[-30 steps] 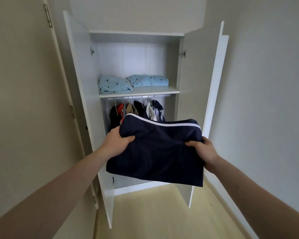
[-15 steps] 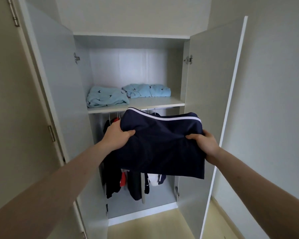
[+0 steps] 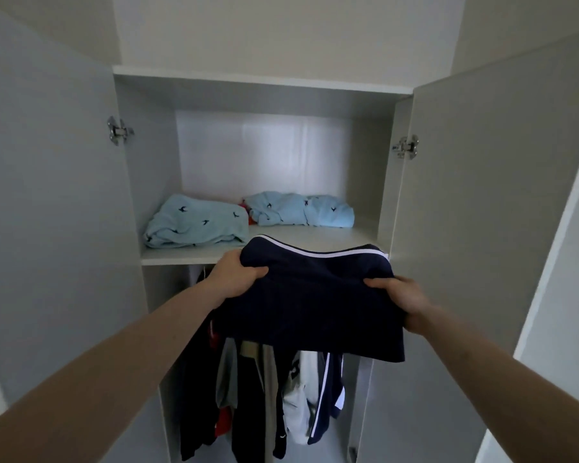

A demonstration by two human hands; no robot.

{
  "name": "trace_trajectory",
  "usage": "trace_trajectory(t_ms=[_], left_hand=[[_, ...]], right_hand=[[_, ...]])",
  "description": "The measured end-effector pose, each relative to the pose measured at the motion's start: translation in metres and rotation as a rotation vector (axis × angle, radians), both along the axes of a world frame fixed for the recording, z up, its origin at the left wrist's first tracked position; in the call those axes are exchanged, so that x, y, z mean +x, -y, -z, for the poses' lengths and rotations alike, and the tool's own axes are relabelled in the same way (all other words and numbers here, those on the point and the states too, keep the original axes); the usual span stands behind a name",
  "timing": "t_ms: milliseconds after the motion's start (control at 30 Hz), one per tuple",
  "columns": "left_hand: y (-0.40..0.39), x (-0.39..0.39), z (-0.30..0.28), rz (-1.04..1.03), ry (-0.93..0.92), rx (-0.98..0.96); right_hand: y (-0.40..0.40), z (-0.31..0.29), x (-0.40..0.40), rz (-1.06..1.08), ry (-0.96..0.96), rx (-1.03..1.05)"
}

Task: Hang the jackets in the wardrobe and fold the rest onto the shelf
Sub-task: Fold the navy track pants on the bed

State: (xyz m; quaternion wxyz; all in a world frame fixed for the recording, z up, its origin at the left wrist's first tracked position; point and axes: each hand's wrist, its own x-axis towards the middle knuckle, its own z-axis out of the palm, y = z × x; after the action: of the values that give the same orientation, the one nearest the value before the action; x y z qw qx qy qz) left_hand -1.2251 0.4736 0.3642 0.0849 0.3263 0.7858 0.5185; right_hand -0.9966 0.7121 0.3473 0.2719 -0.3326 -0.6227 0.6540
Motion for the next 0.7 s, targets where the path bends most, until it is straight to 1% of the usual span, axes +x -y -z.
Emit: trace_trajectory(t_ms=[267, 400, 633, 700], left_hand=[[-0.098, -0.135, -0.021, -0.04, -0.016, 0.024], [-0.145, -0.209, -0.027, -0.078, -0.016, 0.034], [-0.208, -0.308, -0.028, -0.136, -0.001, 0.114], [-0.222, -0.327, -0.025, -0.156, 0.009, 0.063]], right_hand=[[-0.087, -0.02, -0.125, 0.012, 0.0, -0.013], [-0.127, -0.032, -0.199, 0.042, 0.038, 0.002], [-0.182, -0.056, -0.309, 0.142, 0.026, 0.094], [-0.194, -0.058, -0.333, 0.156, 0.044, 0.16]])
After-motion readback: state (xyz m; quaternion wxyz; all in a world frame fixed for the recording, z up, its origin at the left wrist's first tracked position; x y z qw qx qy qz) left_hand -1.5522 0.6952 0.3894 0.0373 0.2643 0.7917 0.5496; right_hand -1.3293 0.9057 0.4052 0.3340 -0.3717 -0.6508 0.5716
